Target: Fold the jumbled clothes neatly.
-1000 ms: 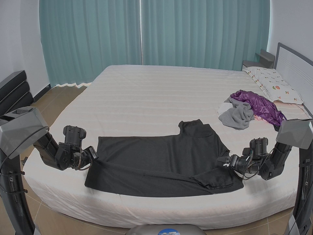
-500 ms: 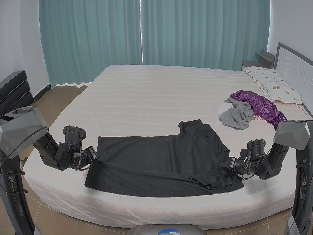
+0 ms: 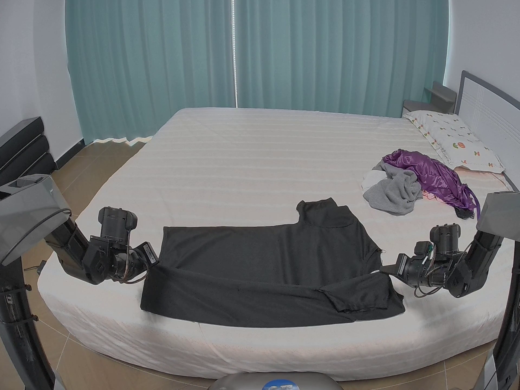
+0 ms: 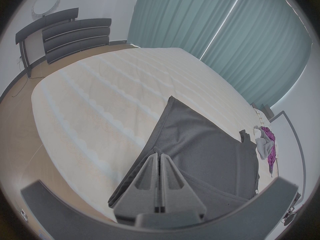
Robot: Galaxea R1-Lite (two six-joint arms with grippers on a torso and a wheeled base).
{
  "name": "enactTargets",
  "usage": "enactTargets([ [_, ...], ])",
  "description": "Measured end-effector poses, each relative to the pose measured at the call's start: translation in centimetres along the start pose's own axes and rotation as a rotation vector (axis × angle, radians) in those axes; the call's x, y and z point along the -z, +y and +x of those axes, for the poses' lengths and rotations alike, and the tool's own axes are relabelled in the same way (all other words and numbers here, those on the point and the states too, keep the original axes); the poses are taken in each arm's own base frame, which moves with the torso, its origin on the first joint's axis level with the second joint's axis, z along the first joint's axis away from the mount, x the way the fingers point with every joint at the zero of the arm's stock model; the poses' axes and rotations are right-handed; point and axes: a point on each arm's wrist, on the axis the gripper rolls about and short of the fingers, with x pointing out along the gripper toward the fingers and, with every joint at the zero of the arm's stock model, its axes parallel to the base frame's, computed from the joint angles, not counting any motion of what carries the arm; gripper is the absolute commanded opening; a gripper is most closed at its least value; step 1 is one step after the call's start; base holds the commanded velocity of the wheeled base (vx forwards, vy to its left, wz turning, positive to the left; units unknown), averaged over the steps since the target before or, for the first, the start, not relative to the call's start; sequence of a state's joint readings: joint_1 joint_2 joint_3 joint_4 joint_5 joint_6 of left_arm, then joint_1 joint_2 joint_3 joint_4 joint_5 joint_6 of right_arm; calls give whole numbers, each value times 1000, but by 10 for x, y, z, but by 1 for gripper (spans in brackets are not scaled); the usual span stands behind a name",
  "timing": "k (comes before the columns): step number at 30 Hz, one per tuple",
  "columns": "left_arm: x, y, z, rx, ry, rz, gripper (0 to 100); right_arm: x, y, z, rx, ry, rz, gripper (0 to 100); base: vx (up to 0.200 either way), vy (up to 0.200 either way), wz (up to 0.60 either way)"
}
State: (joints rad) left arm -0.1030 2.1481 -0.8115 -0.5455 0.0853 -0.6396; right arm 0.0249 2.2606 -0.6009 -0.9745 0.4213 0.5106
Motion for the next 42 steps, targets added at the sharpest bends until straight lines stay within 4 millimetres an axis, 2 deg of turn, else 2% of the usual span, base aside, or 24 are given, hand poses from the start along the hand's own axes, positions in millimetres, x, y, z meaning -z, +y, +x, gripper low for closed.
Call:
enactTargets([
  [13, 4, 6, -27, 1, -3, 2, 0, 2, 6, -54, -33, -60, 14, 0, 0, 0, 0],
  [24, 14, 15, -51, -5, 17, 12, 0, 20, 13, -96, -62, -62, 23, 0, 0, 0, 0],
  [34, 23, 22, -71, 4, 32, 18, 0, 36, 20, -124, -68, -64, 19, 0, 0, 0, 0],
  [42, 26, 24, -77, 5, 33, 23, 0, 47, 21, -135, -63, -56, 18, 0, 0, 0, 0],
])
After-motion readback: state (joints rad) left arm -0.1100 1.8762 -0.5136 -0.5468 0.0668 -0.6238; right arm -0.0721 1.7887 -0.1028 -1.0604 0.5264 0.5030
